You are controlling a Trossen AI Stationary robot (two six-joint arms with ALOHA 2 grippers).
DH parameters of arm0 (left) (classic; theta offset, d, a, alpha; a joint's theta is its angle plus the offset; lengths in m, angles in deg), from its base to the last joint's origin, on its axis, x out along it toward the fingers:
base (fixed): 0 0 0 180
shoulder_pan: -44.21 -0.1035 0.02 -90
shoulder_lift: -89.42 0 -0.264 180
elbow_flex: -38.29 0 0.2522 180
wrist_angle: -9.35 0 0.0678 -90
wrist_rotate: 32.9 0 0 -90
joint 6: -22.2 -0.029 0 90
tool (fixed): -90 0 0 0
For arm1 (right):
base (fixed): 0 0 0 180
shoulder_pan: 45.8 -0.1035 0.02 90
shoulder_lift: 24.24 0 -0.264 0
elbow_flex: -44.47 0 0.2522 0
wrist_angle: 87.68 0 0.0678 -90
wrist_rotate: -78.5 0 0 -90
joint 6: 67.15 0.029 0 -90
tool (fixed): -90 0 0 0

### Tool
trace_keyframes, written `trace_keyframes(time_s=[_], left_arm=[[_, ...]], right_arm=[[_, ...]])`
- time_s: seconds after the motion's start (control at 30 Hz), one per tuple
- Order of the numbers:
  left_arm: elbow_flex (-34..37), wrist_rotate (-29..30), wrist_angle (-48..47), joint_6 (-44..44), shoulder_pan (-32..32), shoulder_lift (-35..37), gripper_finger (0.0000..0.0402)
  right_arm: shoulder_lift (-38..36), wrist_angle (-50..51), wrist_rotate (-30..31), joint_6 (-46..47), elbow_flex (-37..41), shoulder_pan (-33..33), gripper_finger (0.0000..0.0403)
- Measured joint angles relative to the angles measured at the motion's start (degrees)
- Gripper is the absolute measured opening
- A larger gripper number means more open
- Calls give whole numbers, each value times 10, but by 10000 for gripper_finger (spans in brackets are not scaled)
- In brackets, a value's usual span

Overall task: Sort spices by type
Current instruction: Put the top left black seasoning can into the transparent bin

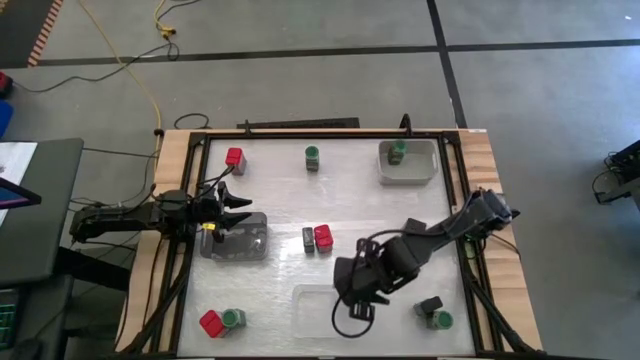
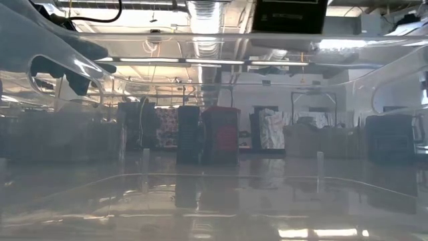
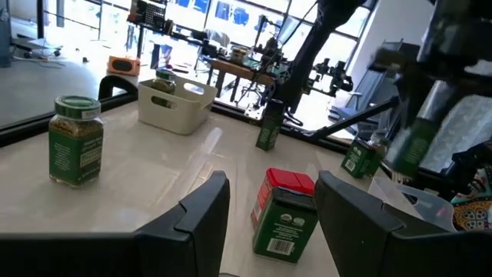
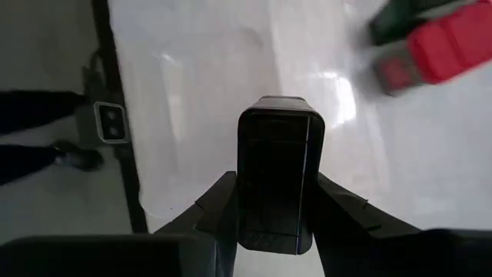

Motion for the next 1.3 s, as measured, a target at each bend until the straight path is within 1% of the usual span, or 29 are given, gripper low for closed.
trace_keyframes(time_s=[0.07,0.2,0.37,0.5,0.63,0.77,0.9,1.03,1.3], left_arm=[[0,0,0,0,0,0,183],[0,0,0,0,0,0,183],[0,0,0,0,0,0,183],[0,0,0,0,0,0,183],[0,0,0,0,0,0,183],[0,0,0,0,0,0,183],[0,0,0,0,0,0,183],[0,0,0,0,0,0,183],[0,0,0,0,0,0,183]], right_arm=[[0,-26,-3,9,17,-6,153],[0,-29,-5,26,36,-16,153],[0,-66,-21,26,67,-23,153],[0,-102,-25,22,100,-18,154],[6,-121,-50,8,117,-1,154],[34,-142,-77,-9,114,8,154],[55,-135,-95,-27,97,9,154],[76,-125,-99,-47,96,9,154],[75,-116,-96,-86,97,23,154]])
